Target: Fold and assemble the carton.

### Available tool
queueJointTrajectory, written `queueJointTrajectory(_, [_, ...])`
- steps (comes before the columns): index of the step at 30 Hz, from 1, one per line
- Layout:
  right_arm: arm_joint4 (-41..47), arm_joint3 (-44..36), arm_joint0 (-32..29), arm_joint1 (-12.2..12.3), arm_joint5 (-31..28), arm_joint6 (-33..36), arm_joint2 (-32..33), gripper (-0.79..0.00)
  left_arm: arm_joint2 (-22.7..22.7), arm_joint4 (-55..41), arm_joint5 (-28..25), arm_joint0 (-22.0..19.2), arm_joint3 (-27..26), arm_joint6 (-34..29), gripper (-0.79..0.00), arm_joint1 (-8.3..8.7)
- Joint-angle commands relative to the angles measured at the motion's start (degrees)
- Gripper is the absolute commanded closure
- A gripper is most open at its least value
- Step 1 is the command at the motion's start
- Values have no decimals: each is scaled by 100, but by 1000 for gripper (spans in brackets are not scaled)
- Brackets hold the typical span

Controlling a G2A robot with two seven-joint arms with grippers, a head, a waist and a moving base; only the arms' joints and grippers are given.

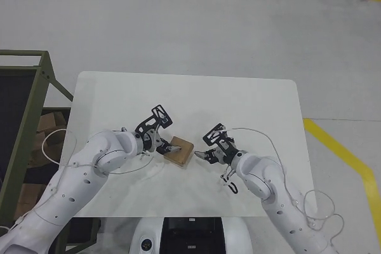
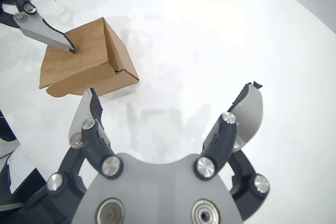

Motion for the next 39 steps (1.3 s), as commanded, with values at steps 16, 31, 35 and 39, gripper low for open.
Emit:
queueJointTrajectory(16, [-94, 85, 248, -61, 133, 138, -332, -785, -309, -542, -473, 96, 161, -265, -785, 34])
queueJointTrajectory(31, [-142, 75, 260, -68, 173, 135, -388, -785, -224, -606, -483, -6, 276, -296, -785, -14])
queueJointTrajectory(35, [-131, 118, 303, -81, 179, 122, -437, -785, -248, -663, -477, -8, 283, -266, -785, -20])
queueJointTrajectory(39, [-142, 145, 327, -90, 187, 104, -474, -785, -265, -735, -542, -8, 309, -272, -785, -23])
